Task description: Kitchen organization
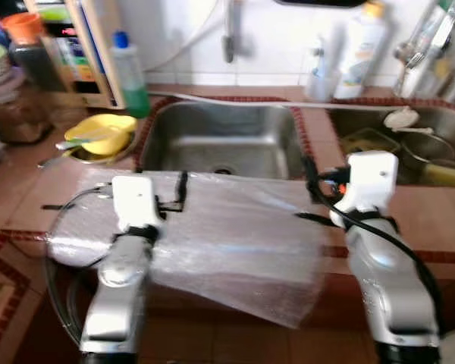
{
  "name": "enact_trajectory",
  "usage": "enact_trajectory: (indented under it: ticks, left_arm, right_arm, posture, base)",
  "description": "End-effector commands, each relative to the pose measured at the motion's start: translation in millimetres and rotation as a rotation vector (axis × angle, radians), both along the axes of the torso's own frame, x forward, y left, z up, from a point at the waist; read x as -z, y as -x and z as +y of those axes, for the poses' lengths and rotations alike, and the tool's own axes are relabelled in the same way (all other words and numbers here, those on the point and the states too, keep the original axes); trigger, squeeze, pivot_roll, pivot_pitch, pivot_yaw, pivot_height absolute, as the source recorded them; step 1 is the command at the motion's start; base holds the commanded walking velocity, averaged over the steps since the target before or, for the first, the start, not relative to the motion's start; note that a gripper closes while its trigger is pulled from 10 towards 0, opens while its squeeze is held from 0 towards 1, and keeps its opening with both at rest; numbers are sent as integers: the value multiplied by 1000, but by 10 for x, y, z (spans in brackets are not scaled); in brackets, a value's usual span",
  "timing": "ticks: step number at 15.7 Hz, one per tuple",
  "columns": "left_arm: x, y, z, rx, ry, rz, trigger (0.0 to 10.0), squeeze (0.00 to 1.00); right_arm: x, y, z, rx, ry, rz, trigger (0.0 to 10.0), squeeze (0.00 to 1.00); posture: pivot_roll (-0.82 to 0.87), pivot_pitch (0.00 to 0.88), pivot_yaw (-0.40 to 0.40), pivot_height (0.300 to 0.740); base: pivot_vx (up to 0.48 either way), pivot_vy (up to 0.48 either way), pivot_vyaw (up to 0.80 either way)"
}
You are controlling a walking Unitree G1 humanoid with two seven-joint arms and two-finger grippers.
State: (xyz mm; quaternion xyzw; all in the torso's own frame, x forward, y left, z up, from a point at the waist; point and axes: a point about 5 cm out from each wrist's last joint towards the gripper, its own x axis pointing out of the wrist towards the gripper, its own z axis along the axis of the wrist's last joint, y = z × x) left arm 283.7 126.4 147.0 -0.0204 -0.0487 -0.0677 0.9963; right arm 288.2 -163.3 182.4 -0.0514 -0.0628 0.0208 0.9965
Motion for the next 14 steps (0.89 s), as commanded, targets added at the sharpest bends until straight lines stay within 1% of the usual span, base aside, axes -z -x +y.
enact_trajectory:
  ticks: [1, 3, 5, 7, 13, 14]
  left_arm:
    - [-27, -24, 95, -38, -19, -5, 10000, 0]
    - [-36, -30, 106, -31, -11, -8, 10000, 0]
    - [-52, -28, 101, -26, -16, -16, 10000, 0]
    - [-86, -44, 113, -53, -84, -46, 10000, 0]
    - [-178, -57, 43, 7, -36, -71, 10000, 0]
    - [-186, -56, 45, 7, -40, -75, 10000, 0]
  right_arm:
    - [-62, 2, 49, -20, -12, -23, 10000, 0]
    - [-64, -10, 84, -23, 0, -26, 10000, 0]
    - [-69, -24, 100, -29, 5, -28, 10000, 0]
    - [-61, -28, 107, -33, -8, -27, 10000, 0]
    - [-61, -20, 120, -36, -14, -31, 10000, 0]
    - [-63, -21, 122, -36, -14, -32, 10000, 0]
  posture:
    - [-20, 77, 15, 740]
    - [-12, 72, 15, 740]
    - [-8, 67, 17, 740]
    - [-7, 64, 19, 740]
    - [-7, 68, 23, 740]
    - [-7, 70, 23, 740]
  base:
    - [0, 0, 0]
    - [0, 0, 0]
    - [0, 0, 800]
    - [0, 0, 0]
    - [0, 0, 0]
    - [0, 0, 0]
